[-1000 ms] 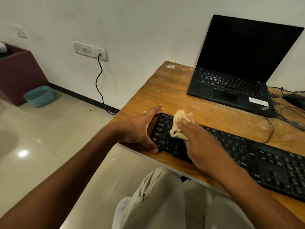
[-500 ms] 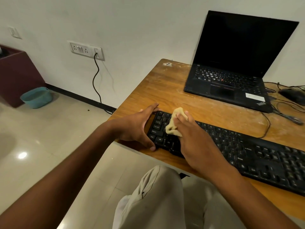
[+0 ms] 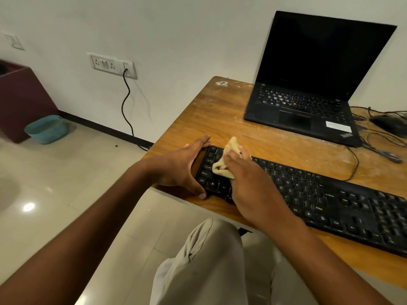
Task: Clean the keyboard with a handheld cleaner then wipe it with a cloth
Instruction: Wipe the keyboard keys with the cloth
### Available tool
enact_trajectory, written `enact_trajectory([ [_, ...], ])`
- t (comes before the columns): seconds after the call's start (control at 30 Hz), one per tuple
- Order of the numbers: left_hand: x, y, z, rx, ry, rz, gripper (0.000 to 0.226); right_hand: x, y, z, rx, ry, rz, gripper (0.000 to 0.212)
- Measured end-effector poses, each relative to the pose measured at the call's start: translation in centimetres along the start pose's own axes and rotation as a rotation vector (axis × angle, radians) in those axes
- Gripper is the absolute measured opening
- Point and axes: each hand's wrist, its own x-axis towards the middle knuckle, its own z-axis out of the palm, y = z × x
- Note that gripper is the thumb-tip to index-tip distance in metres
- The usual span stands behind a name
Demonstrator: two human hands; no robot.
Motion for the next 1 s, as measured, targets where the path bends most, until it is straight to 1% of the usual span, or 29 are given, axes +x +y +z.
enact_trajectory([
  [0.03,-0.1,0.0,0.0,0.023,0.007,-0.004,0.15,0.5,-1.0,0.4,0.007,-0.013,-0.019,0.06],
  [0.1,-0.2,0.1,0.1,0.081,0.029,0.018,0.151,0.6,-2.2,1.3,-0.007,-0.055,-0.115,0.059],
  [0.2,-0.1,-0.1,0.0,0.073,0.018,0.014,0.15,-1.5,-0.7,1.1,-0.036,-0.106,-0.198,0.058],
  [0.27,0.0,-0.1,-0.1,0.045,0.003,0.005,0.15,-2.8,1.3,0.1,-0.058,-0.121,-0.168,0.059],
  [0.33,0.0,-0.1,-0.1,0.016,0.003,0.008,0.15,-2.4,2.5,-0.3,-0.08,-0.087,-0.093,0.062],
  [0.43,-0.1,0.0,0.0,0.008,0.005,-0.016,0.151,0.2,1.0,0.1,-0.054,0.001,-0.034,0.061],
  [0.53,-0.1,0.0,0.1,0.038,0.031,0.019,0.151,1.2,-1.6,1.2,0.009,-0.076,-0.131,0.061],
  [0.6,-0.1,-0.3,0.1,0.046,0.027,0.035,0.151,0.0,-1.3,1.6,-0.009,-0.107,-0.226,0.06],
  [0.63,0.0,-0.3,0.1,0.043,0.021,0.022,0.151,-0.9,-0.5,1.5,-0.022,-0.115,-0.24,0.059],
  [0.7,0.1,-0.5,0.1,0.019,0.01,0.004,0.15,-2.3,1.5,0.7,-0.048,-0.111,-0.22,0.06],
  [0.77,0.1,-0.6,0.1,-0.01,0.009,0.0,0.151,-2.3,2.6,-0.3,-0.079,-0.094,-0.155,0.062],
  [0.87,0.0,-0.5,0.1,-0.01,0.001,-0.008,0.15,-0.1,1.1,-0.3,-0.062,-0.043,-0.07,0.062],
  [0.93,0.0,-0.4,0.1,0.024,0.012,0.007,0.15,0.6,-0.9,0.5,-0.021,-0.066,-0.112,0.061],
  [1.0,0.0,-0.5,0.1,0.04,0.022,0.026,0.149,-0.1,-1.5,1.2,-0.004,-0.104,-0.21,0.059],
])
